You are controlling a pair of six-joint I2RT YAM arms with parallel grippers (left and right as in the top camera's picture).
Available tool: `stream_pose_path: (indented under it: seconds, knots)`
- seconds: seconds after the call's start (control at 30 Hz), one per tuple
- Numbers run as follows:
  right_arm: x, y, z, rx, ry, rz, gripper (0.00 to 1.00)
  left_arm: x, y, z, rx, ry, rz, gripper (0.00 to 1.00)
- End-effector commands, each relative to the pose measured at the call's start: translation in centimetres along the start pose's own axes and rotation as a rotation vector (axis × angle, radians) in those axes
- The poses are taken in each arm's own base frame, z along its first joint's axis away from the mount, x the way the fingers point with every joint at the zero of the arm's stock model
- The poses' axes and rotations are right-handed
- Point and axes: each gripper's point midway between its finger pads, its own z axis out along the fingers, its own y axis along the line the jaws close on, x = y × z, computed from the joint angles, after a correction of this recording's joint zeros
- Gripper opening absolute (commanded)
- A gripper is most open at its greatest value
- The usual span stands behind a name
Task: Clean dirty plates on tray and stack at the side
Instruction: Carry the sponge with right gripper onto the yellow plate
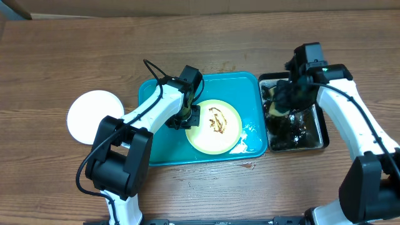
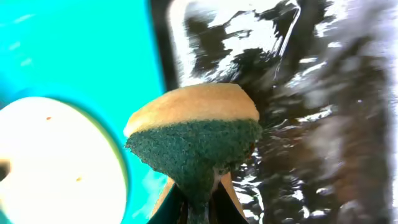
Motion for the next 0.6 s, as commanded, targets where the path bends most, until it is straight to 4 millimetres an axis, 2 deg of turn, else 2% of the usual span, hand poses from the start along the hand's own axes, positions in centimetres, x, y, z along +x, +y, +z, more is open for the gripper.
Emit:
stream_pose_path:
  seconds: [0.0,0.17,0.23,0.57]
  knots:
    - [1.0,4.8,-0.6,-0.160,0.025,-0.067,0.05,0.5,-0.2,0.5,0.027,0.025,0.020,0.04]
    - [1.9,9.4,0.0,-0.211,0.019,-0.142,0.05,0.5,-0.5,0.5,0.038,0.025,0.022,0.04]
    - [2.4,11.0,0.9,-0.210,0.020,-0.150,0.05,0.6,-0.6,0.5,0.046,0.029,0.023,0.04]
    - [5.0,15.7,6.4,-0.204,0.094,-0.141,0.05,0.7,-0.9,0.5,0.063,0.035,0.022,0.04]
